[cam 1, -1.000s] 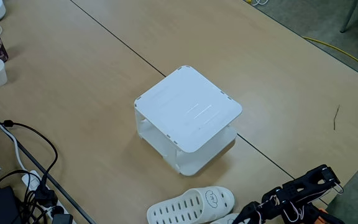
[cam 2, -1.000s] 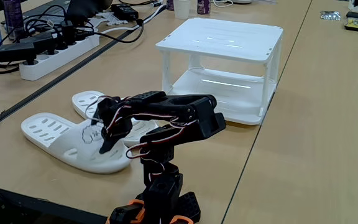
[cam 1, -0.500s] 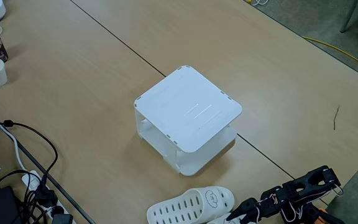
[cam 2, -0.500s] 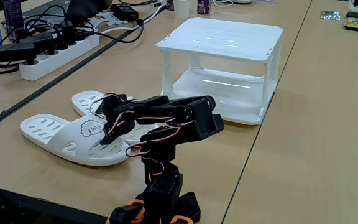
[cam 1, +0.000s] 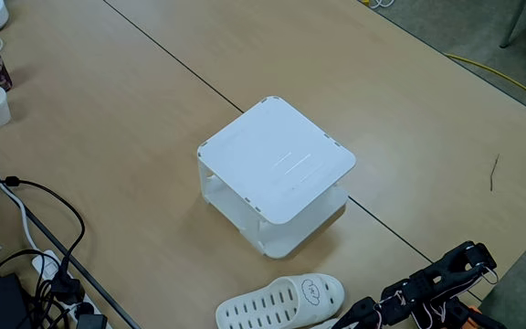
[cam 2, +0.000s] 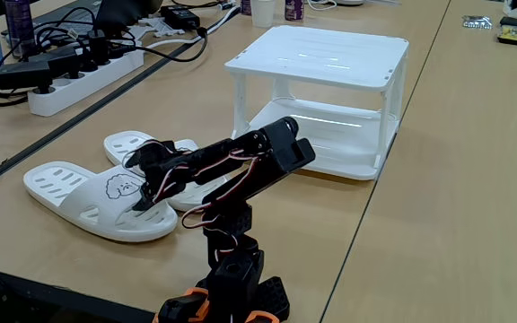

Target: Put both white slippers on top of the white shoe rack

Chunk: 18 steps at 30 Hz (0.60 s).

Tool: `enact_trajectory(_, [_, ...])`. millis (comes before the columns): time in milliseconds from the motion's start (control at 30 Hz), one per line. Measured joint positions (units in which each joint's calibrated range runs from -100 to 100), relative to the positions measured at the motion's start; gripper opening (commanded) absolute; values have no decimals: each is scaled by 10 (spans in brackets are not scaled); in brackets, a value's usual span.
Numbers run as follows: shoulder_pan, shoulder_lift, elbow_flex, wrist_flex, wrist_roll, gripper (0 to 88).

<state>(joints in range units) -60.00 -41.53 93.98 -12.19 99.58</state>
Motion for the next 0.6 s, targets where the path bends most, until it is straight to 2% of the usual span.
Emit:
enact_trajectory(233, [0, 0, 43, -64, 0, 268])
enact_trajectory(367, [0, 0, 43, -73, 0, 195])
enact_trajectory(600, [0, 0, 42, -73, 0, 155])
